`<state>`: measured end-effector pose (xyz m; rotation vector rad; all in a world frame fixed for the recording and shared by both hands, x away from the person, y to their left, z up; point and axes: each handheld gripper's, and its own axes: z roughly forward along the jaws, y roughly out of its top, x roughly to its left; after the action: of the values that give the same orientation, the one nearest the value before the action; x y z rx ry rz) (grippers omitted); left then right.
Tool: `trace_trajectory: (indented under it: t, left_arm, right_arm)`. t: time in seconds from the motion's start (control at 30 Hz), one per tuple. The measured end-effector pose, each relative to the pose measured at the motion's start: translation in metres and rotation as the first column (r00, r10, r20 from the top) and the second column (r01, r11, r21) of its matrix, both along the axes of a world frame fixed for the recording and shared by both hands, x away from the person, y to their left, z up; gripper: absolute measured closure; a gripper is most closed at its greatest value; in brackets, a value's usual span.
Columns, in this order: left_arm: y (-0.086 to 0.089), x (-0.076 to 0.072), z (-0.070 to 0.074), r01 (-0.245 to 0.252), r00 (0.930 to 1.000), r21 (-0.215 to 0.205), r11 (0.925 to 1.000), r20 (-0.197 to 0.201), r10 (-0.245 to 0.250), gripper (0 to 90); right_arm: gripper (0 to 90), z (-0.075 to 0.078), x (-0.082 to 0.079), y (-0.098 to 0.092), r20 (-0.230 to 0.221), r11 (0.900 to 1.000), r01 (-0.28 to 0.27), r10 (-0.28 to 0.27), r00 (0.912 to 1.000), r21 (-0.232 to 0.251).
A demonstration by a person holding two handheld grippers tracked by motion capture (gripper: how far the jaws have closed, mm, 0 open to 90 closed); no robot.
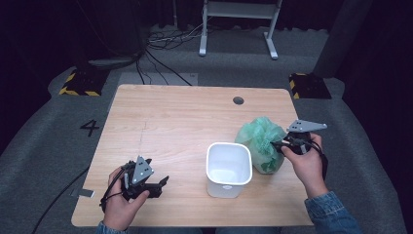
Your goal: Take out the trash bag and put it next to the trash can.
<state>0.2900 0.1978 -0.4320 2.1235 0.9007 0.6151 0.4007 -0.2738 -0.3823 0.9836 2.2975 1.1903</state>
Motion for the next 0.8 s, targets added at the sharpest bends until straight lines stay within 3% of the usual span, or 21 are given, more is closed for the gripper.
trace_trajectory:
  t: [0.13,0.27,0.53,0.8]
  left_arm:
    - [-0.001,0.000,0.000,-0.001,1.0000,0.000,1.0000,-0.001,0.001,20.2]
    - [-0.001,0.000,0.000,-0.001,1.0000,-0.004,1.0000,0.000,0.001,20.1]
    - [0.000,0.000,0.000,-0.006,1.0000,-0.005,1.0000,0.003,0.006,20.1]
    - [0.003,0.000,-0.003,-0.019,0.9998,-0.024,0.9995,-0.007,0.019,20.2]
  right_arm:
    - [40.0,0.004,-0.002,-0.002,0.028,0.999,0.042,-0.043,0.9987,0.020]
    - [31.9,0.010,-0.006,-0.006,0.034,0.997,0.068,-0.069,0.9970,0.035]
    - [30.3,0.018,-0.022,-0.020,0.034,0.998,0.064,-0.065,0.9973,0.026]
    - [29.9,0.021,-0.037,-0.031,0.055,0.997,0.061,-0.064,0.9964,0.050]
